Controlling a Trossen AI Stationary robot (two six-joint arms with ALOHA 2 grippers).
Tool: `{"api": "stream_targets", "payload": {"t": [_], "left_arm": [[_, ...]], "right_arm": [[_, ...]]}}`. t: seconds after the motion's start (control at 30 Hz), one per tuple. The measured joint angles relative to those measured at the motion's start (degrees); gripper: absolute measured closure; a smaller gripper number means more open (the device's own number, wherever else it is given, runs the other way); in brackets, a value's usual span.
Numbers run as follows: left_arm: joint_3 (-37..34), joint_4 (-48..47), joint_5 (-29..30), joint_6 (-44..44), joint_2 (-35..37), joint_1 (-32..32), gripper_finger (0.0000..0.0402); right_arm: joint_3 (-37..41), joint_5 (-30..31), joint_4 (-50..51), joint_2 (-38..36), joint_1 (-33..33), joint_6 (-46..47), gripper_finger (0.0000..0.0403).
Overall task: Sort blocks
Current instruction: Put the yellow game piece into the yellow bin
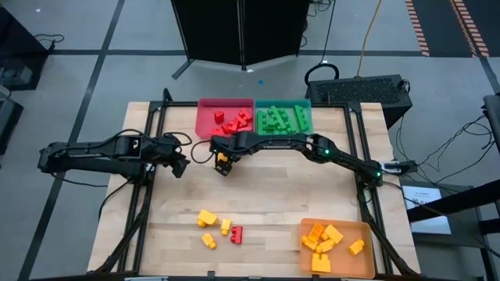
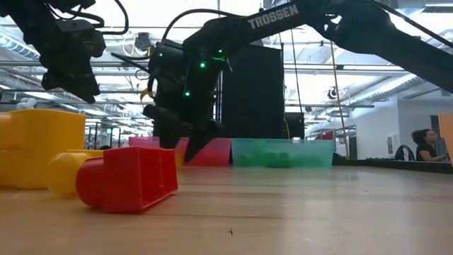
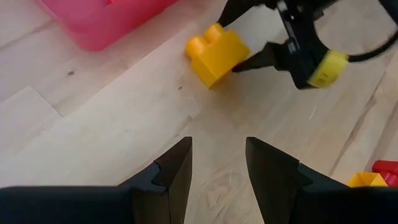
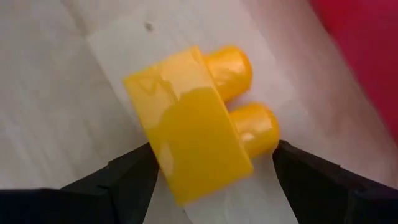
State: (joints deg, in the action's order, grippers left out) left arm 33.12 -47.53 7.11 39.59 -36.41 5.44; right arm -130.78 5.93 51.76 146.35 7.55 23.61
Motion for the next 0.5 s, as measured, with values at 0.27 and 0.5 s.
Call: {"api": "stream_targets", "payload": {"t": [0.27,0.5], "left_arm": [[0.00,0.02,0.70,0.17,0.01,-0.01,0.0249],[0.00,0.04,1.82,0.40,-0.01,0.00,0.0249]], "right_arm": [[0.00,-0.08,-6.13,0.01,-0.09,-7.82,0.0099],[-0.09,-0.17,-4.86,1.84,0.00,-7.74,0.0150]]}}
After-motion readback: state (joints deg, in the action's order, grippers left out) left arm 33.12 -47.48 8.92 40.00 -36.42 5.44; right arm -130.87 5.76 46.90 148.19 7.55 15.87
